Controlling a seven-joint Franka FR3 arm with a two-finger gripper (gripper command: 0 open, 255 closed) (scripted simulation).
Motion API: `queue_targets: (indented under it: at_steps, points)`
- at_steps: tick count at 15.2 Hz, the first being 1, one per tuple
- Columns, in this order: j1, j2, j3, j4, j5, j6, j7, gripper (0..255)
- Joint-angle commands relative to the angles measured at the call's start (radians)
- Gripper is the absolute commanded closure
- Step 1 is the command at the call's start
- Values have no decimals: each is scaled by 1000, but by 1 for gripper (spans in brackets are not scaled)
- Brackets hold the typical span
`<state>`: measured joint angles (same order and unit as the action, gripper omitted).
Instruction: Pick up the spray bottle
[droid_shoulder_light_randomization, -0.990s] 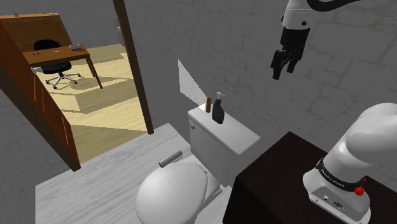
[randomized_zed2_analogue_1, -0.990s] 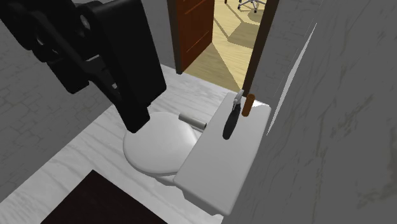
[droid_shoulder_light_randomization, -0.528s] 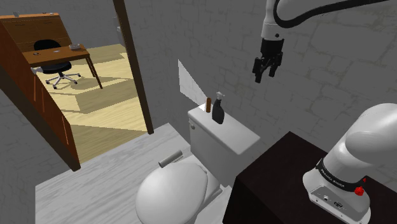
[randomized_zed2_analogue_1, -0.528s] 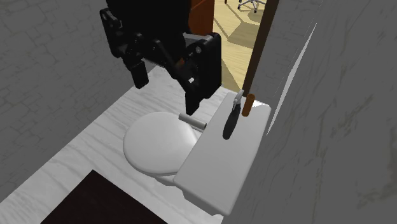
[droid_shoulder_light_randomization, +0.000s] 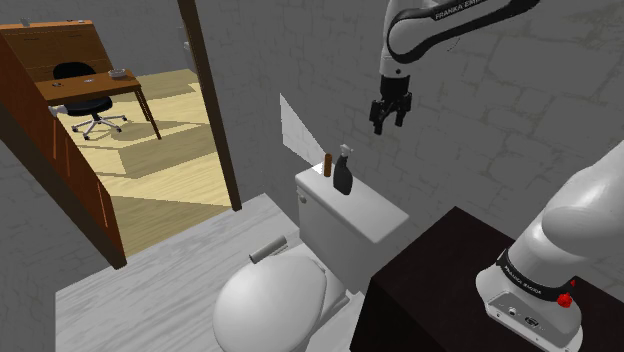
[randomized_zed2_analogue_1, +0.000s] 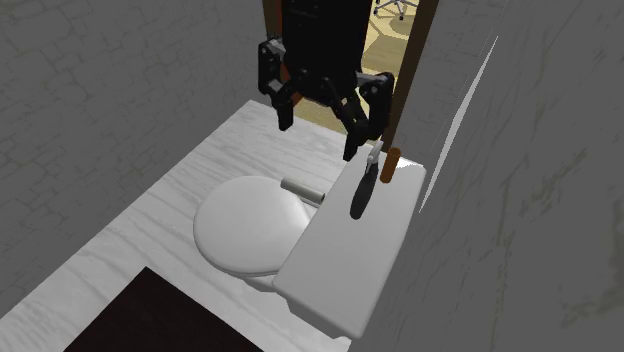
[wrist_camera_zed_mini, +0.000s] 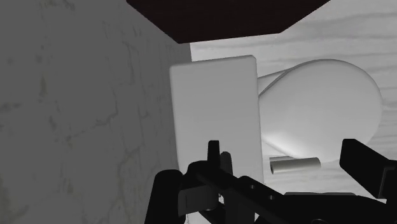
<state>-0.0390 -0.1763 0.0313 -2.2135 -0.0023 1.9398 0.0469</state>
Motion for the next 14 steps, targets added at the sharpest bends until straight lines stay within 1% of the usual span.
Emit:
queue_targets:
  at_steps: [1, 8, 14]
  points:
    - [-4, 80, -5, 40, -1, 36, -5, 0]
    - [-14, 363, -15, 252, 1, 89, -17, 0]
    - [-23, 611, -20, 490, 6, 84, -26, 0]
